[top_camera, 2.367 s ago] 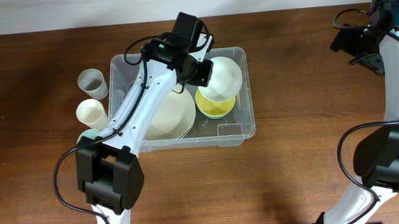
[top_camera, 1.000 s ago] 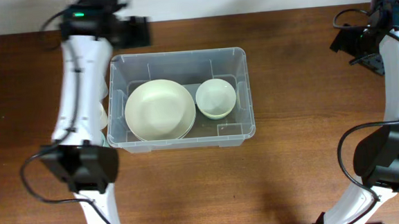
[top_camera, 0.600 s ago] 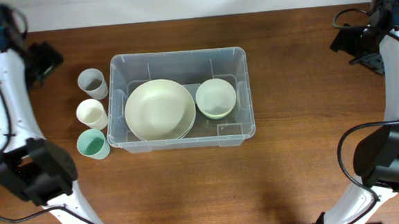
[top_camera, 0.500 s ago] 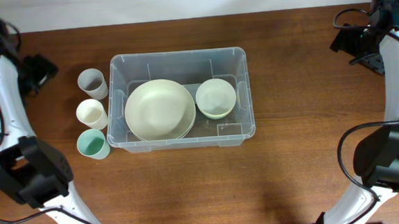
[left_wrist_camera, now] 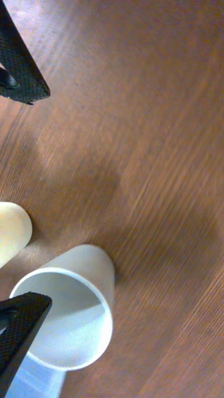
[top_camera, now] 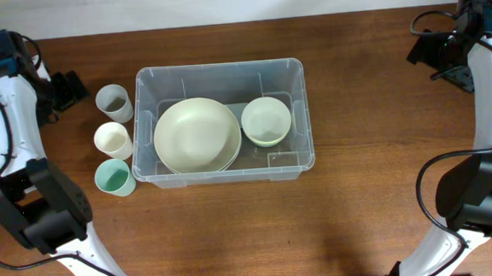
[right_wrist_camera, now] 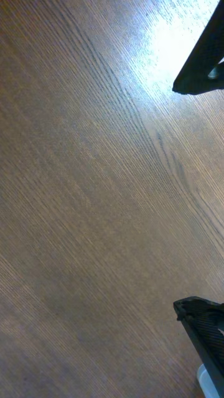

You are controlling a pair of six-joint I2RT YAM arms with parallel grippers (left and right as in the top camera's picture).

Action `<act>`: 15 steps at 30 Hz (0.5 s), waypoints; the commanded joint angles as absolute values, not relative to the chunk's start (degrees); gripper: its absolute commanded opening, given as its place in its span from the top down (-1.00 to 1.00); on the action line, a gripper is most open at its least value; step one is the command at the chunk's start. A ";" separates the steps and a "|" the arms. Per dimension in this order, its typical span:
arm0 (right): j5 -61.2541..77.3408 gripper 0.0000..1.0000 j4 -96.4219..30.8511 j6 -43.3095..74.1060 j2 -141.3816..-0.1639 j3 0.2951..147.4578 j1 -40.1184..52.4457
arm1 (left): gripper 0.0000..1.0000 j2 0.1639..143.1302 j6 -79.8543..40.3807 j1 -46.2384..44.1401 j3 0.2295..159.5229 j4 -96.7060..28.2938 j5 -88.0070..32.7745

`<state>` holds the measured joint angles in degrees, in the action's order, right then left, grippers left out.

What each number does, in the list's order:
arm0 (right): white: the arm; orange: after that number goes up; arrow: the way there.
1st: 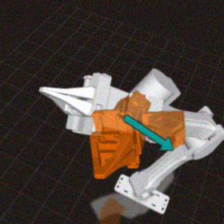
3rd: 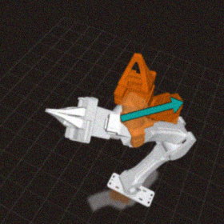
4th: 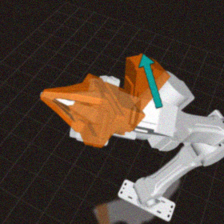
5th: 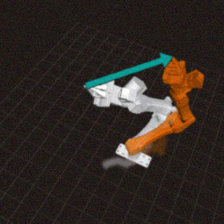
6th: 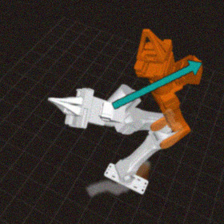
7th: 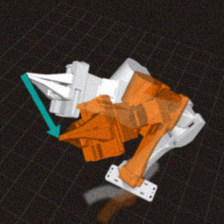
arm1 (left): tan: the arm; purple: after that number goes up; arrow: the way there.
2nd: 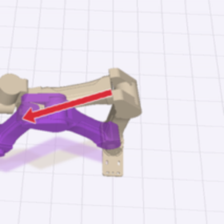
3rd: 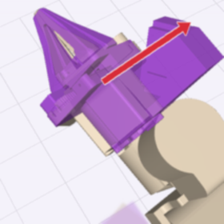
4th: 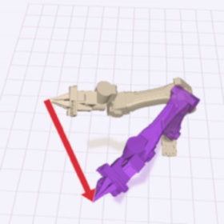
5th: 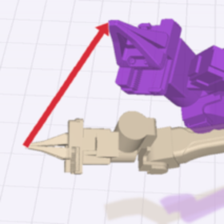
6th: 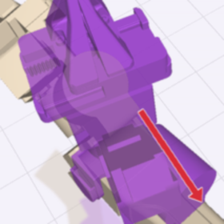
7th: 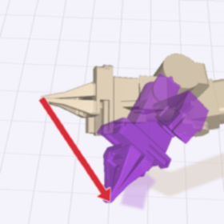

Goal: Pack container
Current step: 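Move the left gripper to the clear cup and grasp its rim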

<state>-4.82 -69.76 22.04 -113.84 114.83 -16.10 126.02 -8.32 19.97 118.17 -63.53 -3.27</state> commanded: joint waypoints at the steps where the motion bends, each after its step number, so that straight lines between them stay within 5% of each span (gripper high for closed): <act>1: -4.91 -0.98 -69.58 22.13 -113.84 114.65 -16.16 | -0.98 126.39 0.03 18.22 118.17 -62.98 -5.37; 15: -4.91 -0.98 -69.58 22.13 -113.84 114.65 -16.16 | -0.99 134.30 -2.00 13.61 118.17 -61.47 -4.58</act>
